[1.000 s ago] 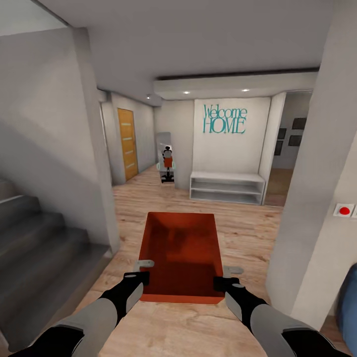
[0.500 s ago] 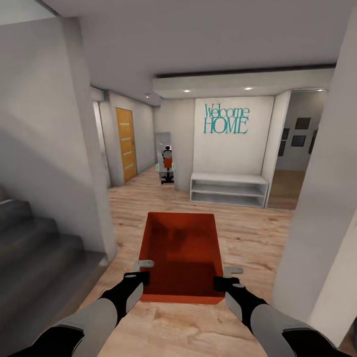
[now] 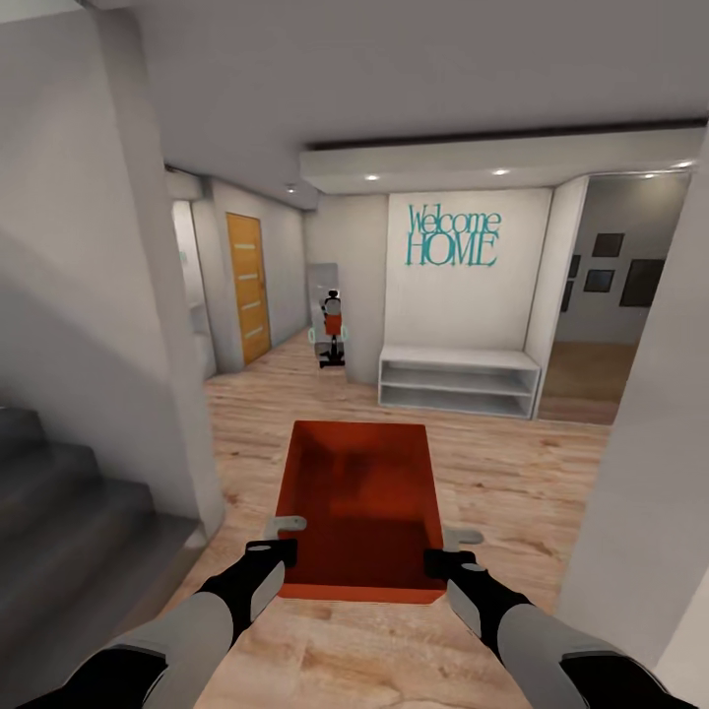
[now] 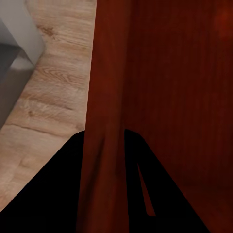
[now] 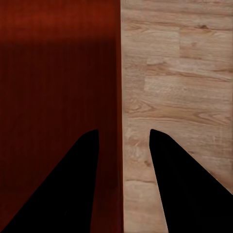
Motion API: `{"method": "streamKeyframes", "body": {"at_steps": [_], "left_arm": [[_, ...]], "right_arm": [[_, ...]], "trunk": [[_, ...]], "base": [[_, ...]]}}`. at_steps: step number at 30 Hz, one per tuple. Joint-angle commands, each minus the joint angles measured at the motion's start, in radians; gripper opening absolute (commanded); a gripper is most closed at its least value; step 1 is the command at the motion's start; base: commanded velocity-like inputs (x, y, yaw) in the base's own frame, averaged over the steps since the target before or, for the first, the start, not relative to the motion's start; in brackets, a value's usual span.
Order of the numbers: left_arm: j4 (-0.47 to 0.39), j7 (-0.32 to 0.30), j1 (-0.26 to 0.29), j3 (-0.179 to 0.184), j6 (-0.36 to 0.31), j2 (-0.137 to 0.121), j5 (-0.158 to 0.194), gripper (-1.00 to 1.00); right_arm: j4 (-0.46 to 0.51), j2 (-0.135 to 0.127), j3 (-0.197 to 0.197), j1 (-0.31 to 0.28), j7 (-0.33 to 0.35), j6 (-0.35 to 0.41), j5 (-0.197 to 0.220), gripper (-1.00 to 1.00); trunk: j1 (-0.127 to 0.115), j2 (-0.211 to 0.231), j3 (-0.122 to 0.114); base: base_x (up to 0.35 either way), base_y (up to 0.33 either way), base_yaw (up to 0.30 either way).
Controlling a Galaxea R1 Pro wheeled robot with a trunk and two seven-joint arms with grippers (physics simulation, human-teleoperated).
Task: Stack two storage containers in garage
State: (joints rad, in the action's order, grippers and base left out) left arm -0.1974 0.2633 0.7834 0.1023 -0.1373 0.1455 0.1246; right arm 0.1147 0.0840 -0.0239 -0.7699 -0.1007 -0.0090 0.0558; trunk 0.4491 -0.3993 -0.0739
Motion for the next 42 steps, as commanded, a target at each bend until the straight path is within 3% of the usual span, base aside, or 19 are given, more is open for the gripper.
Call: {"method": "streamKeyframes", "body": {"at_steps": [1,15,28,42], "left_arm": [[-0.006,0.022,0.0,-0.004,-0.007,-0.001,-0.019,-1.0],[-0.006,0.022,0.0,-0.004,-0.007,-0.001,-0.019,-1.0],[-0.005,0.022,0.0,-0.004,-0.007,-0.001,-0.019,-1.0],[-0.006,0.022,0.0,-0.004,-0.007,-0.001,-0.019,-1.0]], "right_arm": [[-0.002,0.0,-0.01,0.0,-0.004,0.0,0.016,-1.0],[-0.002,0.0,-0.01,0.001,-0.002,0.002,0.017,-1.0],[-0.002,-0.001,-0.01,0.0,-0.003,0.001,0.018,-1.0],[-0.002,0.0,-0.01,0.0,-0.002,0.004,0.018,-1.0]], "trunk": [[0.001,-0.001,0.0],[0.001,-0.001,0.0],[0.001,-0.001,0.0],[0.001,-0.001,0.0]], "base": [[0.322,0.0,0.0],[0.322,0.0,0.002],[0.322,0.0,0.226],[0.322,0.0,0.02]]}}
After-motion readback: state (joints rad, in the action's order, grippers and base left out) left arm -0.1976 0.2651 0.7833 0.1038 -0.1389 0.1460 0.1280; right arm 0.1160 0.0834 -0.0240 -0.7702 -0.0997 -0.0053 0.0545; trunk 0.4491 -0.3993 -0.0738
